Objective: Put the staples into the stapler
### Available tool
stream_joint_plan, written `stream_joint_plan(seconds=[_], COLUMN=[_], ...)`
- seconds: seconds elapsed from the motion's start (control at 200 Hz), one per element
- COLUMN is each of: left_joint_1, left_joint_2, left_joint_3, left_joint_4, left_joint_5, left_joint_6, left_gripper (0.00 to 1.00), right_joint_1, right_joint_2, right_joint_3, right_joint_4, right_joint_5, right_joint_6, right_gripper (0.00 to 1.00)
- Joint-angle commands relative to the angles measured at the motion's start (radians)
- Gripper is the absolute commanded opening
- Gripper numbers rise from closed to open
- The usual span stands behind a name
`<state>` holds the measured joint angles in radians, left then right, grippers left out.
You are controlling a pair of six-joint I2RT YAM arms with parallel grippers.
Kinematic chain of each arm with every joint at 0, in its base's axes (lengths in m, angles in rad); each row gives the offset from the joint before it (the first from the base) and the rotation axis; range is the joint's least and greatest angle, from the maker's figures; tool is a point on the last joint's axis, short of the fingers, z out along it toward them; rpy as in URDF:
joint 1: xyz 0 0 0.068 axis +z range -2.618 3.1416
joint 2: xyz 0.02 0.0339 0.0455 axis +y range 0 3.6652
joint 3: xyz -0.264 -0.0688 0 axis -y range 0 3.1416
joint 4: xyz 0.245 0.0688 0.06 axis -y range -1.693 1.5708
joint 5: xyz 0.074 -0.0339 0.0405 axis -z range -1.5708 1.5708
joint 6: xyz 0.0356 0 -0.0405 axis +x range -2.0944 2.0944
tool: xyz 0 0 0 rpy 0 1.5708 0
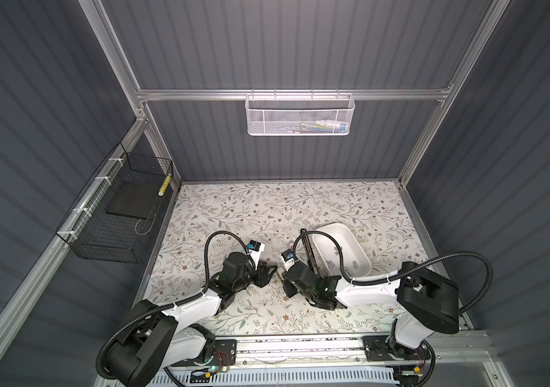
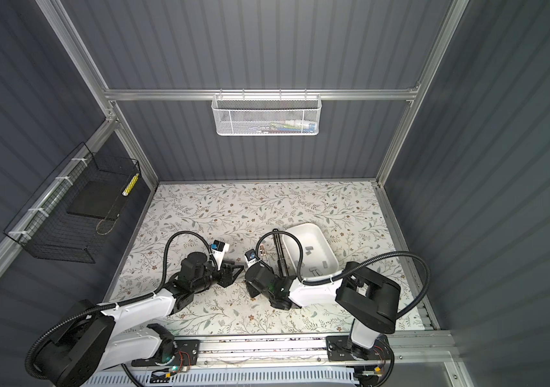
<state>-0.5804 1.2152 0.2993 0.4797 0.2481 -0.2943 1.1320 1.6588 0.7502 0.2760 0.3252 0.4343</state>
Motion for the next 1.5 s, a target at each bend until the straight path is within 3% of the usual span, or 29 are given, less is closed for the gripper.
stream_joint_plan(seconds=[0.0, 0.82, 1.496], left_joint_1=[-0.006, -0.016, -0.024], left_joint_2=[0.003, 0.101, 0.135], left_joint_3=[-0.017, -0.058, -0.121], left_joint_4=[0.038, 0.189, 0.317], left_joint_5=[0.03, 0.022, -0.03], left_joint_6=[0.024, 0.033, 0.059], left_gripper=[0.56, 0.58, 0.57], right_joint_1=[-0.002, -0.001, 0.016], right_joint_2=[0.01, 0.054, 0.137], right_joint_3=[-0.009, -0.062, -0.14], right_joint_4=[-0.02, 0.02, 0.127], right_joint_5=[0.024, 0.006, -0.016], right_joint_6=[0.015, 0.043, 0.103], right_gripper=[0.13, 0.18, 0.17])
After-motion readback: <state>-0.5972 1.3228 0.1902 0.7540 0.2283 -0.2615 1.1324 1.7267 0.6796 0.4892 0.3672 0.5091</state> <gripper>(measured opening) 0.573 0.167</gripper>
